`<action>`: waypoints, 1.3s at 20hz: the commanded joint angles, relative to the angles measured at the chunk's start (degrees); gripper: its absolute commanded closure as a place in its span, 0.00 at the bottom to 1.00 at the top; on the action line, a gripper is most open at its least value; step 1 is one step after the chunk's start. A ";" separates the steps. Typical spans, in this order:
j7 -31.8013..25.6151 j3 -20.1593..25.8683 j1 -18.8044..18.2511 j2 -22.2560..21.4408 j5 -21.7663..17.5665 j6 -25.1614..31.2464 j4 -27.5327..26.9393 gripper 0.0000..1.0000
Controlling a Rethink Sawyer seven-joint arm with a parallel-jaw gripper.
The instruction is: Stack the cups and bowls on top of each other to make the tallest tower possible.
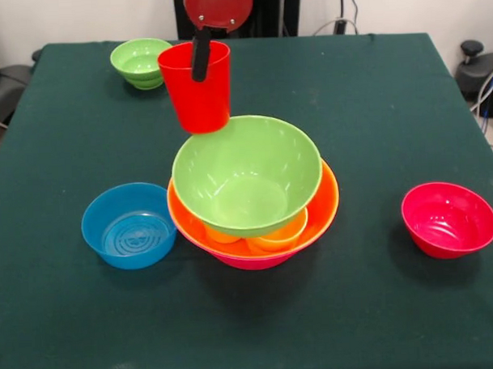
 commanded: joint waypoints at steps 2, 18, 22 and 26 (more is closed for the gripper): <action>10.43 2.81 1.72 3.20 0.67 3.69 0.59 1.00; 7.90 3.01 2.02 0.53 0.64 1.93 5.15 1.00; 7.48 2.99 1.75 0.02 0.50 1.46 6.02 1.00; 7.33 2.92 1.64 -0.13 0.34 1.40 6.04 1.00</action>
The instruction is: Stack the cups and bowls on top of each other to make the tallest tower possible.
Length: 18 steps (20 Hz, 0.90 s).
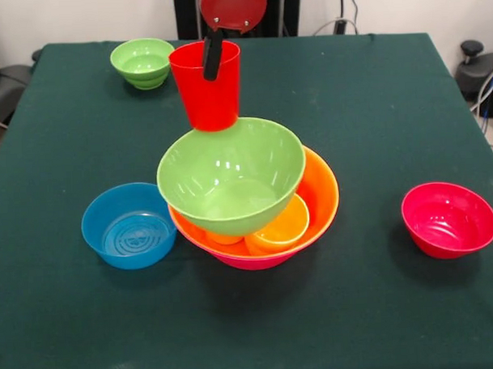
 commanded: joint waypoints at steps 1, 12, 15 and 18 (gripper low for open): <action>7.23 3.79 0.25 -0.36 0.02 1.20 5.24 1.00; 7.42 3.31 0.88 -2.53 -0.27 3.57 5.87 1.00; 7.51 3.27 1.15 -3.05 -0.35 3.79 6.36 1.00; 7.49 3.47 1.25 -3.17 -0.42 3.11 6.99 1.00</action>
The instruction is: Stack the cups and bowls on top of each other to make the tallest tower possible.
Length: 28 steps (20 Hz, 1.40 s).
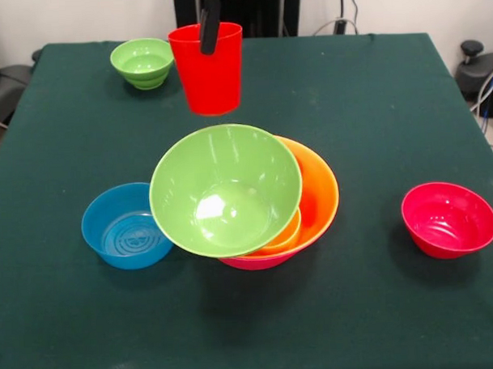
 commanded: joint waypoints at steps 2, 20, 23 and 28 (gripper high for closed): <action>7.49 3.58 1.42 0.00 -0.47 2.63 6.25 1.00; 7.47 2.92 0.65 0.30 -0.72 6.21 2.29 1.00; 7.39 2.79 0.57 0.54 -0.84 8.03 0.32 1.00; 6.24 3.57 -0.06 1.12 -0.91 9.23 -2.24 1.00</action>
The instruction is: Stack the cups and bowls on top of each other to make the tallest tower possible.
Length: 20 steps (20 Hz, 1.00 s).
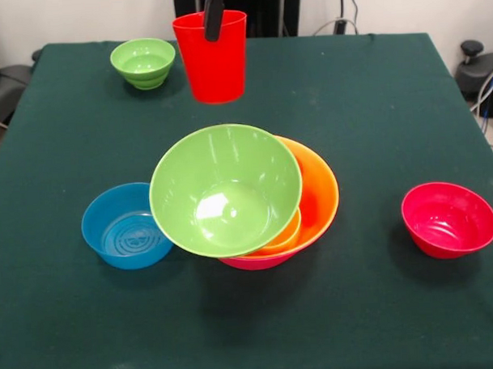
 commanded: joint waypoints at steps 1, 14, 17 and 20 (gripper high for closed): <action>6.09 3.77 -0.68 2.85 -0.99 8.18 -3.94 1.00; 5.72 3.83 -7.02 11.47 -1.21 8.32 -14.58 1.00; 6.23 3.55 -7.01 11.82 -1.18 10.21 -16.29 1.00; 6.79 3.25 -7.04 12.64 -0.95 12.43 -18.78 1.00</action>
